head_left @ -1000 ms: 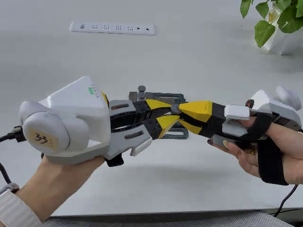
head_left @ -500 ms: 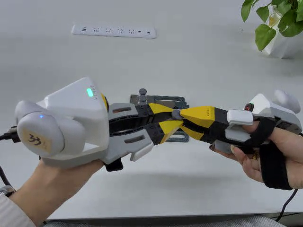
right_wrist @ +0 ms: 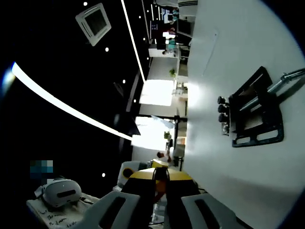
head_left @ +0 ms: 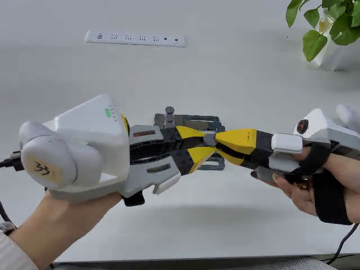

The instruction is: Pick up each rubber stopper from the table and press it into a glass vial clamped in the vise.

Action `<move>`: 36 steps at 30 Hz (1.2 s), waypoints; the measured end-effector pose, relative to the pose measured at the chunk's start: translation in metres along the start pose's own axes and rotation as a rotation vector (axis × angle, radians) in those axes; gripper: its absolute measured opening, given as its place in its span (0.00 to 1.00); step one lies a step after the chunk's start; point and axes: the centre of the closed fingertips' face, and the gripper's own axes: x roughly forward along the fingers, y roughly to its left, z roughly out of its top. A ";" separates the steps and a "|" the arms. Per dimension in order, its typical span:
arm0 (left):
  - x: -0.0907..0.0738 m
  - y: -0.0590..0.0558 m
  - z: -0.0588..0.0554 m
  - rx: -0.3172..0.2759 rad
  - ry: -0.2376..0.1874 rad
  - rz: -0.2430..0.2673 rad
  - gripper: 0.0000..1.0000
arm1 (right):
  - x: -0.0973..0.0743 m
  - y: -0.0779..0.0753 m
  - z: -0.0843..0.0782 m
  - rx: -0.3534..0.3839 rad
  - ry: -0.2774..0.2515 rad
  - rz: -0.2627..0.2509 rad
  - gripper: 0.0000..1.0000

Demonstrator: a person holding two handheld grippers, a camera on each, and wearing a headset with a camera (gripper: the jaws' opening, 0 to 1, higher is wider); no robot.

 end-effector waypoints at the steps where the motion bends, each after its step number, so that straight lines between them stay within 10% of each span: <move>1: 0.000 0.001 -0.001 0.003 0.006 0.006 0.04 | -0.001 -0.005 0.003 -0.076 -0.009 -0.039 0.10; 16: 0.003 0.006 -0.020 0.047 0.086 0.033 0.04 | -0.001 -0.016 -0.001 -0.744 0.317 -0.413 0.27; 26: 0.007 0.002 -0.035 0.089 0.143 0.020 0.04 | -0.003 -0.021 -0.009 -0.920 0.499 -0.504 0.22; 36: 0.010 0.002 -0.045 0.173 0.194 0.041 0.04 | -0.001 -0.028 -0.005 -0.926 0.545 -0.588 0.14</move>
